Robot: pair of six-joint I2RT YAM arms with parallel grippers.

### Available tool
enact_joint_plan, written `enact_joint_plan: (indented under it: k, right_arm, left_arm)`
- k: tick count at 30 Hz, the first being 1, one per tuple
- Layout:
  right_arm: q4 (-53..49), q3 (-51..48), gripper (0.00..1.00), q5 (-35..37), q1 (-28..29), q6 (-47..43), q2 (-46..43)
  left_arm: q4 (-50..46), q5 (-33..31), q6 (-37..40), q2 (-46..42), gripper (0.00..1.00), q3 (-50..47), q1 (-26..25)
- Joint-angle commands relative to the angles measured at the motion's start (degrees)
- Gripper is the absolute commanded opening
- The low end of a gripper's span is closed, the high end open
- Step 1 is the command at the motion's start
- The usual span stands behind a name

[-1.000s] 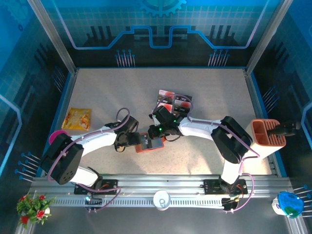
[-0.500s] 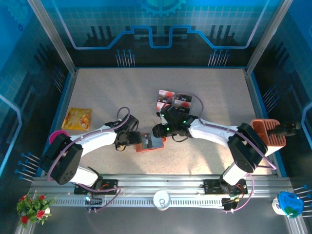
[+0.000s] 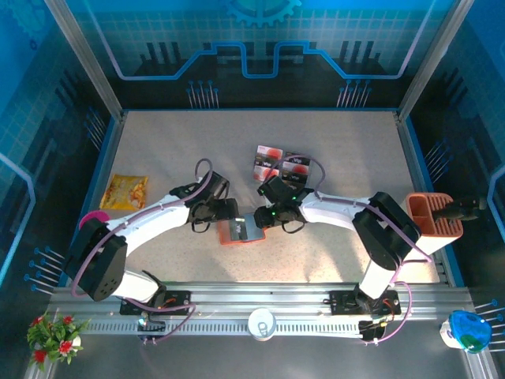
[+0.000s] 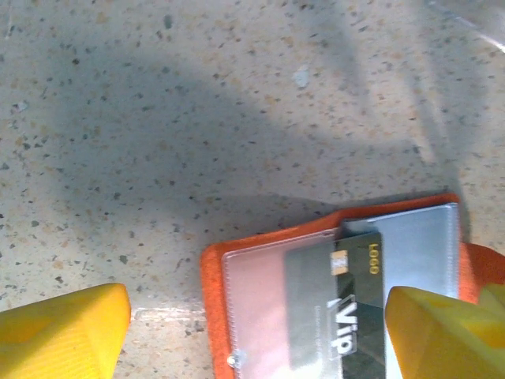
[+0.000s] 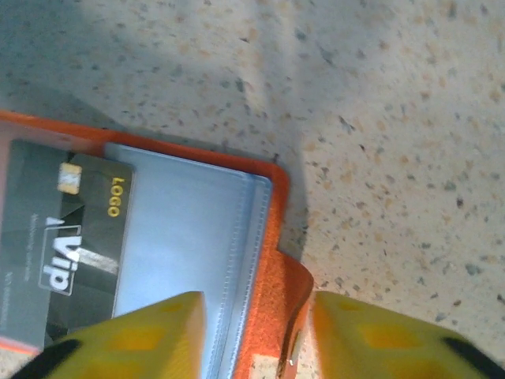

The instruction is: Put the credit cards into the card holder

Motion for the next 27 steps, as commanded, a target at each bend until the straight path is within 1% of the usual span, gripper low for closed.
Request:
enact_joint_plan:
  k: [1,2,3,5,14,16,27]
  right_arm:
    - [-0.19,-0.91,0.20,0.91,-0.69,-0.37,0.22]
    - [0.13,-1.29,0.12,0.73,-0.71,-0.24,-0.22]
    - [0.42,-1.76,0.07,0.50,-0.76,-0.13,-0.75]
    - [0.87,-2.48,0.00,0.20,-0.81,0.32,-2.13]
    - [3.96,-5.40,0.00,-2.33,-1.09,4.40,-7.89]
    - [4.49,-7.11,0.00,-2.76,-1.05,5.17,-8.36]
    - [6.18,-8.22,0.00,-3.10,-1.16,6.55,-8.21]
  left_arm:
    - [-3.14,0.62,0.38,-1.08,0.85,2.86,-1.54]
    - [-3.24,0.56,0.22,-0.76,0.85,3.22,-1.82]
    - [-3.24,0.63,-0.11,-0.46,0.85,3.43,-2.13]
    - [-3.15,0.63,-0.63,0.27,0.85,3.68,-2.79]
    - [-2.03,0.41,-1.96,4.28,0.85,4.05,-5.49]
    - [-1.68,0.42,-2.01,5.33,0.85,4.14,-6.05]
    - [-1.52,-1.59,-1.55,10.67,0.85,4.72,-8.95]
